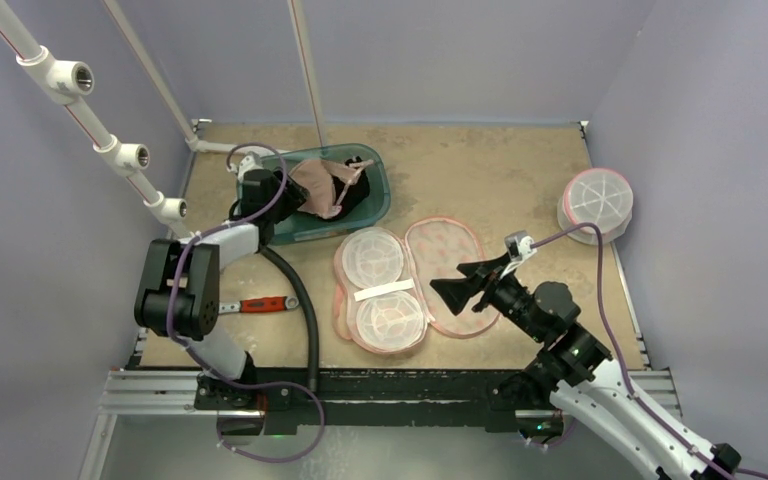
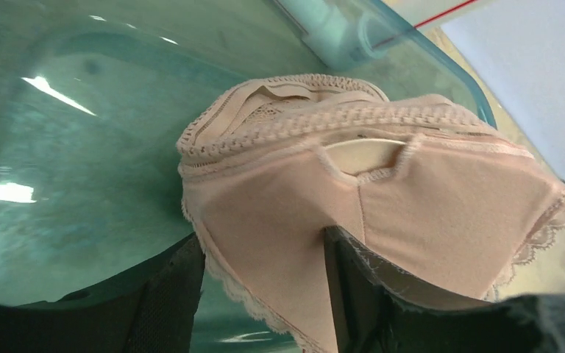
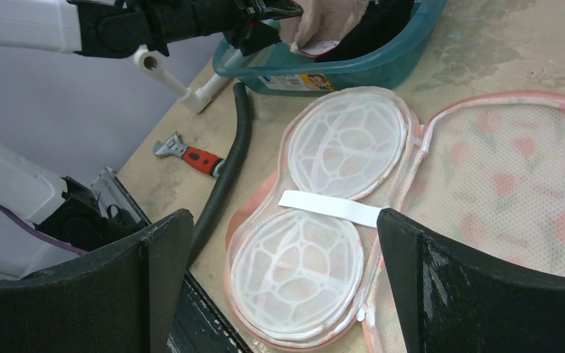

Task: Unzip the laundry bag and remove the bra
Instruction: Adjust the bra in the bin.

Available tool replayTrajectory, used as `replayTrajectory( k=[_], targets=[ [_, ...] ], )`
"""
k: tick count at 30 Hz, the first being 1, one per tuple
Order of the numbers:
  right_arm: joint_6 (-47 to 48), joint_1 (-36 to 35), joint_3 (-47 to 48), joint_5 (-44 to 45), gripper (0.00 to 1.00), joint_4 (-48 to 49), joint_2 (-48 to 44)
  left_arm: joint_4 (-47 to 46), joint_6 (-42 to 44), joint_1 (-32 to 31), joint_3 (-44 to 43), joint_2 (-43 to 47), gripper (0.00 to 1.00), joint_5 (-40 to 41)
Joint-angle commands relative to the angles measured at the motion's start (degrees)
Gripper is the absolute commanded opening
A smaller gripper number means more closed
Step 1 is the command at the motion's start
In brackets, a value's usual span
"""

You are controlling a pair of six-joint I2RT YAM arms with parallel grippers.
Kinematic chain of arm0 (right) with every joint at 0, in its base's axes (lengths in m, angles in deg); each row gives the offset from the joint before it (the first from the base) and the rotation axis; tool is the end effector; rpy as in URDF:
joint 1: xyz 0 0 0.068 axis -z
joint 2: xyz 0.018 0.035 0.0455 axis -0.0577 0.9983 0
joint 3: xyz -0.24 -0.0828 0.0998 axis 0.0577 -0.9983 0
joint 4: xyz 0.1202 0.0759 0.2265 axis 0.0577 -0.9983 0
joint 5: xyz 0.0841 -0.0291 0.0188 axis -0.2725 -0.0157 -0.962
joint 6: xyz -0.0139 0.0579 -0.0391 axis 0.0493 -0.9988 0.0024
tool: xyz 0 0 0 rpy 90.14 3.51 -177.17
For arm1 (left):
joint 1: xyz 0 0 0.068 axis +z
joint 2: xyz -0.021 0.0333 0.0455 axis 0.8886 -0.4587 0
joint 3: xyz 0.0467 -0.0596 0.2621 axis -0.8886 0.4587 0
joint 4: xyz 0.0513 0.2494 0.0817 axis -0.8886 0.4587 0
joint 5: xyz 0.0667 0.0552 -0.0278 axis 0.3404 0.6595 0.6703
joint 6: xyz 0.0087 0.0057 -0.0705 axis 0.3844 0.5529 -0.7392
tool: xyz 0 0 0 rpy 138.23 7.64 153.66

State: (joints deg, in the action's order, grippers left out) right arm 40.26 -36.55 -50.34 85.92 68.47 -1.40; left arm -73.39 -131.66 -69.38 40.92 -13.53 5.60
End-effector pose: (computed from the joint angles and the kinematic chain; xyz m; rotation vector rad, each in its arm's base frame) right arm 0.1189 0.1040 0.2709 -0.1845 1.5855 1.0197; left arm 0.3731 -0.0431 0.1595 -0.7469 1.9909 -0.5614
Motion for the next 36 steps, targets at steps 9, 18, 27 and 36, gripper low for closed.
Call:
replayTrajectory(
  k=[9,18,27,36],
  targets=[
    [0.44,-0.26,0.47,-0.09,0.98,5.54,2.70,23.67,10.16,-5.77,-6.75,16.25,0.60,16.83],
    [0.13,-0.27,-0.26,-0.76,0.98,6.47,3.46,23.87,13.91,-9.36,-11.35,12.91,0.53,22.27],
    [0.53,-0.27,-0.01,0.31,0.98,4.00,2.59,17.92,13.99,-9.34,-15.84,0.70,0.35,20.07],
    [0.96,-0.27,-0.10,0.93,0.98,3.82,4.11,18.14,16.59,-9.36,-24.68,-9.01,0.40,26.78]
  ],
)
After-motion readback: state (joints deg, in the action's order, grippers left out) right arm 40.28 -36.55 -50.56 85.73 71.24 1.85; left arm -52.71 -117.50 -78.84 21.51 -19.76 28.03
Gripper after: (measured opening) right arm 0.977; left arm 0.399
